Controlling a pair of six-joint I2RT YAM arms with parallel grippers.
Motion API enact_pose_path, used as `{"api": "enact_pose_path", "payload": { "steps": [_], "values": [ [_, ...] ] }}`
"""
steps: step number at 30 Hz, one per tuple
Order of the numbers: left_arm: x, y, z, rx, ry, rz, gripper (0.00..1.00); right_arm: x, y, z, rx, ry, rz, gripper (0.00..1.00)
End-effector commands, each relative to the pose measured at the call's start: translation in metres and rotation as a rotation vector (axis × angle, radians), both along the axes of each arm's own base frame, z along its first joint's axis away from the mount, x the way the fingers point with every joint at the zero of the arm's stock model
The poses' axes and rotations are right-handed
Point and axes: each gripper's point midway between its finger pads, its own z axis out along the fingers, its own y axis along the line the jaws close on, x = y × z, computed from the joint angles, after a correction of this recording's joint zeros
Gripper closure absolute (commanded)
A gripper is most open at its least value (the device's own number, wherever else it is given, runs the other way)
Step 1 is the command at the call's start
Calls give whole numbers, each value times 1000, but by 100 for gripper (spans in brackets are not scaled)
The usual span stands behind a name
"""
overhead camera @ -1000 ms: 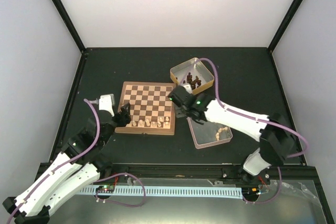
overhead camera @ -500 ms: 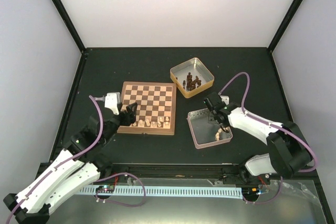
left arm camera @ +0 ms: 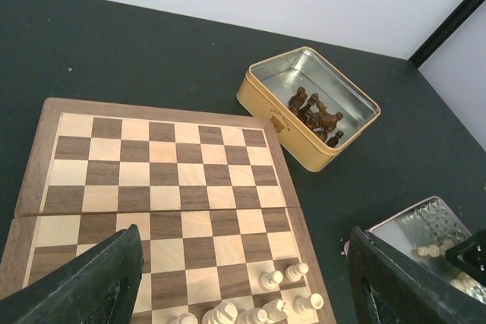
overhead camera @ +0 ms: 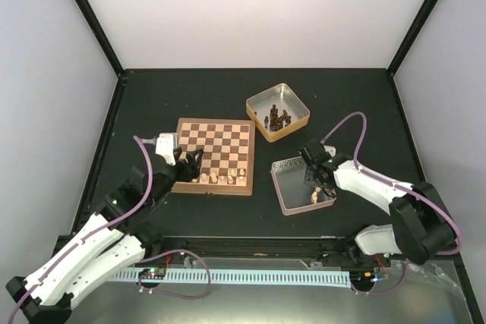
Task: Set up the chess pieces on the board
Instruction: Pick up the chess piece from the storage box.
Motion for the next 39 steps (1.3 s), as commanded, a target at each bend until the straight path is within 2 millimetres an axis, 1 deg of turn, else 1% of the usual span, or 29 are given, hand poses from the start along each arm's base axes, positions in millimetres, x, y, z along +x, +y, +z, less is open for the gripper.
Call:
{"api": "enact_pose_path", "payload": {
  "steps": [1,6,14,18,20,23,25,27,29,33,35,39],
  "values": [
    [3,-4,9,-15,-21,-15,25,-12,-3,0,30,17,-24,72],
    [3,-5,8,-15,-19,-17,25,-17,-1,-3,43,41,-10,82],
    [3,-3,5,-11,-11,-10,25,-22,-2,-6,43,64,-6,81],
    [3,-3,4,-11,-8,-4,25,-29,-4,-8,46,79,-7,81],
    [4,-2,3,-9,-4,0,25,-32,-5,-9,52,81,-6,82],
    [5,-1,1,-7,2,8,25,-30,-5,-6,54,62,-3,90],
    [5,-1,0,-6,6,11,25,-26,-2,0,64,43,3,96],
    [5,0,1,-3,8,15,25,-21,2,8,80,21,12,98],
    [5,1,0,1,9,24,25,-15,9,21,111,-10,26,98],
    [6,5,-1,2,15,42,25,-2,30,51,218,-82,70,98],
    [6,5,-3,5,22,46,25,3,42,63,276,-104,95,97],
    [6,7,-6,7,32,59,25,13,74,81,377,-133,176,97]
  ]
}}
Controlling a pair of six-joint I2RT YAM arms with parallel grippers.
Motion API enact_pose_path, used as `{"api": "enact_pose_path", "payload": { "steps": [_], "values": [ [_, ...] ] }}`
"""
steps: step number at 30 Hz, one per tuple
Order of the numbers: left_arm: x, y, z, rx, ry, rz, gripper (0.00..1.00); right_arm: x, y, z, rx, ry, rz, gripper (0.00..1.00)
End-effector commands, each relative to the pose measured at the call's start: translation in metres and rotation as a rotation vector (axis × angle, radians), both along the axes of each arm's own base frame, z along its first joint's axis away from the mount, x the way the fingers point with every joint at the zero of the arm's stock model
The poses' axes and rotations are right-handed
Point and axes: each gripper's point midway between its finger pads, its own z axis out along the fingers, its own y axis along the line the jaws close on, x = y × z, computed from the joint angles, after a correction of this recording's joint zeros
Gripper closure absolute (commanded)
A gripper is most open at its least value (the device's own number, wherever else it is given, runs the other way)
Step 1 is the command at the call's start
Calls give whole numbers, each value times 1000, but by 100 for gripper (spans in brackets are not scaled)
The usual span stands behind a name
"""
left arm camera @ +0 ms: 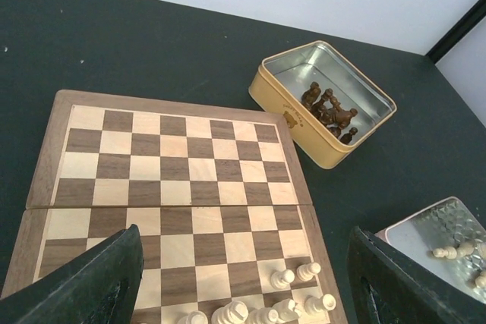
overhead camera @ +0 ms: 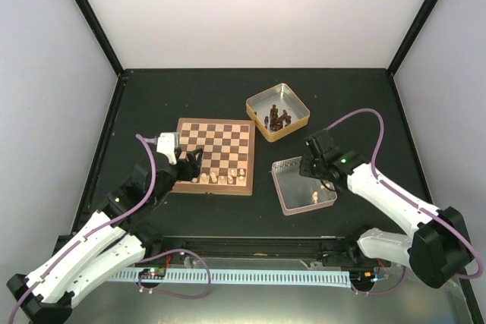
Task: Set up the chess pieces on the board
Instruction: Pick up the chess piece from the storage box, then place the chess piece on the chessboard.
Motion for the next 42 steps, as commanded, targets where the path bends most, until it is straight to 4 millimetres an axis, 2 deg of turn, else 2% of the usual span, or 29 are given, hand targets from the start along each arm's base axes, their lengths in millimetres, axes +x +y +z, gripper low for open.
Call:
{"api": "enact_pose_path", "payload": {
  "steps": [1,5,7,8,9,10,14,18,28,42],
  "values": [
    [2,8,2,-3,5,44,25,12,46,27,118,-54,125,97],
    [1,14,5,-4,0,70,25,21,98,42,132,-81,239,96],
    [0,19,7,-2,-4,91,25,25,128,45,117,-88,303,95],
    [-1,22,7,-1,-7,101,25,26,142,39,96,-75,332,95],
    [-2,25,9,-1,-14,107,25,28,156,45,96,-91,359,95],
    [-3,28,11,-2,-20,116,25,29,170,38,72,-79,389,95],
    [-7,37,14,7,-32,143,25,33,223,38,20,-83,493,94],
    [-10,45,18,17,-42,167,24,29,254,26,-44,-64,568,93],
    [-17,61,25,19,-72,213,24,26,280,-6,-123,-6,647,92],
    [-18,61,24,19,-72,213,24,20,288,-32,-139,64,683,88]
  ]
}}
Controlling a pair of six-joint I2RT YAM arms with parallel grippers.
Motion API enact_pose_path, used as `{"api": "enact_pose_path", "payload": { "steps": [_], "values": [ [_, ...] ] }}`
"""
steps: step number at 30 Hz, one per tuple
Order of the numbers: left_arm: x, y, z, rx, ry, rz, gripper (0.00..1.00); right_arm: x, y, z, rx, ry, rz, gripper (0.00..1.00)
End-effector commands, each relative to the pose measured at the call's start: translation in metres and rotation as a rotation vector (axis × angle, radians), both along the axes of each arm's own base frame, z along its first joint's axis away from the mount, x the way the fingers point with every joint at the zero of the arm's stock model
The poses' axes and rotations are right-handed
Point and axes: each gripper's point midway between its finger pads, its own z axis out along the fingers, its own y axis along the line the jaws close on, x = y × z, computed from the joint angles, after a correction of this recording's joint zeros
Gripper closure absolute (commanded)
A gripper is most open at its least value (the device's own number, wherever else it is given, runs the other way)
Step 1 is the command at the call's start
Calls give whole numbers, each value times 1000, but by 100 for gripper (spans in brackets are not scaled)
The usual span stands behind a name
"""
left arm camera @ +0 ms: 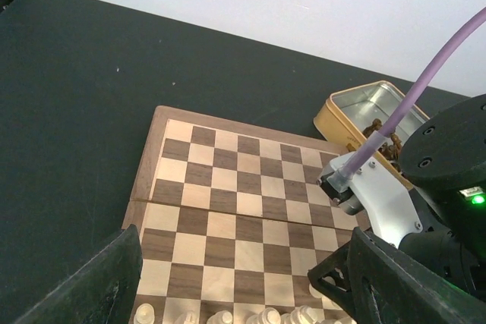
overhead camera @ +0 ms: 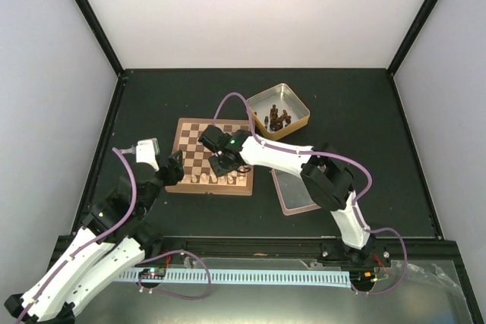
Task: Set up the chess pieces on the board
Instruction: Place the chess piece on the chessboard, then pick up the chess piece from the storage box.
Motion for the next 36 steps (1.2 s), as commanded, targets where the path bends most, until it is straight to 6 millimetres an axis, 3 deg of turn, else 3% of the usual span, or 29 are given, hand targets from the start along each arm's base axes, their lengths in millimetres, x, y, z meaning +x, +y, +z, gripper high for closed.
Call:
{"api": "enact_pose_path", "payload": {
  "steps": [1,8,13,19,23,27,30,36],
  "values": [
    [-1,5,17,-14,-33,16,24,-4,10,-2,7,18,35,87],
    [-1,4,16,-11,-32,14,24,-4,13,-8,2,28,42,85],
    [-1,4,16,-10,-30,11,24,-3,12,-4,3,22,33,76],
    [0,2,16,-9,-29,4,24,5,17,23,56,-26,3,74],
    [0,1,18,-13,-32,-1,24,17,7,47,82,-99,-60,69],
    [1,-7,21,-21,-44,-41,24,28,-18,81,143,-186,-154,65],
    [1,-24,26,-33,-70,-134,24,33,-52,96,159,-241,-247,61],
    [-5,-68,39,-64,-149,-381,24,29,-150,88,105,-290,-470,58]
  ]
}}
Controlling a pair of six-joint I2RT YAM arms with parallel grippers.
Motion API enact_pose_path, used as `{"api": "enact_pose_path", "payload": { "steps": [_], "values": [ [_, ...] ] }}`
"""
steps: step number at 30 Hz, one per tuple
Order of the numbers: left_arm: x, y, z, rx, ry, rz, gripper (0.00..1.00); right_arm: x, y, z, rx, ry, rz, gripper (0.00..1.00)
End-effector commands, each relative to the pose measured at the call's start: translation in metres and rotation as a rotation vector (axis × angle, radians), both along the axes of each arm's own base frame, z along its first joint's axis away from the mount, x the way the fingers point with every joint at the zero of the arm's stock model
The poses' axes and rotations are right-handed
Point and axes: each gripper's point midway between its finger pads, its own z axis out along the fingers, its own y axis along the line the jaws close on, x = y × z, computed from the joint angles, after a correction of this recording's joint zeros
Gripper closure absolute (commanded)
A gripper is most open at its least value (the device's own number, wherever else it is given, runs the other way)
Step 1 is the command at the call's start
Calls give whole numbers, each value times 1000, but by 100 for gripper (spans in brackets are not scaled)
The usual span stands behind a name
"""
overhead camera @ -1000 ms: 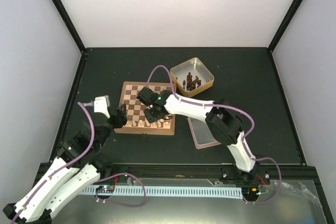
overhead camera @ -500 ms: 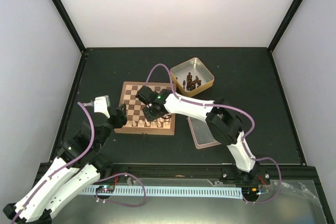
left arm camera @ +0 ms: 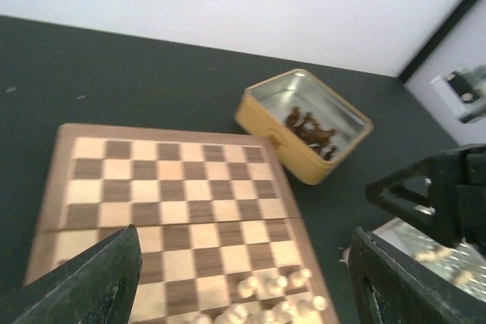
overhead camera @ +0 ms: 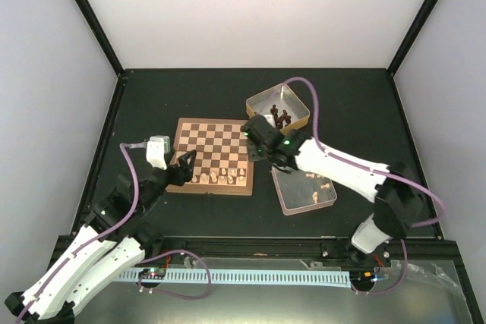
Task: Set up the chess pieces on the board
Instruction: Pick up the chess piece from the storage box.
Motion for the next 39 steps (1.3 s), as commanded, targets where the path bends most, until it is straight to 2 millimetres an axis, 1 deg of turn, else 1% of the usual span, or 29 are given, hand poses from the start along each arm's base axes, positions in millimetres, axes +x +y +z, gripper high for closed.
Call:
{"api": "enact_pose_path", "payload": {
  "steps": [1,3,6,9,12,16,19,23,27,34,39],
  "values": [
    [-4,-36,27,-52,-110,-206,23,5,-76,-14,-35,-36,-239,58],
    [-5,-43,29,-60,-120,-237,23,2,-108,-24,-46,-27,-317,58],
    [-3,-48,29,-62,-119,-258,23,-7,-144,-46,-74,19,-388,58],
    [-1,-51,28,-58,-107,-264,23,-14,-172,-71,-113,73,-423,57],
    [1,-53,24,-57,-92,-267,23,-12,-188,-90,-116,106,-406,56],
    [1,-54,24,-57,-87,-267,23,-2,-196,-106,-128,110,-346,55],
    [2,-54,24,-55,-87,-265,23,1,-194,-112,-140,117,-304,55],
    [2,-53,23,-56,-81,-262,23,1,-189,-122,-84,155,-273,55],
    [2,-54,21,-54,-74,-261,23,-7,-191,-132,-65,214,-272,56],
    [3,-54,17,-49,-65,-261,23,-25,-192,-144,-57,297,-274,55],
    [4,-54,17,-48,-65,-259,23,-36,-195,-147,-67,342,-278,56]
  ]
}}
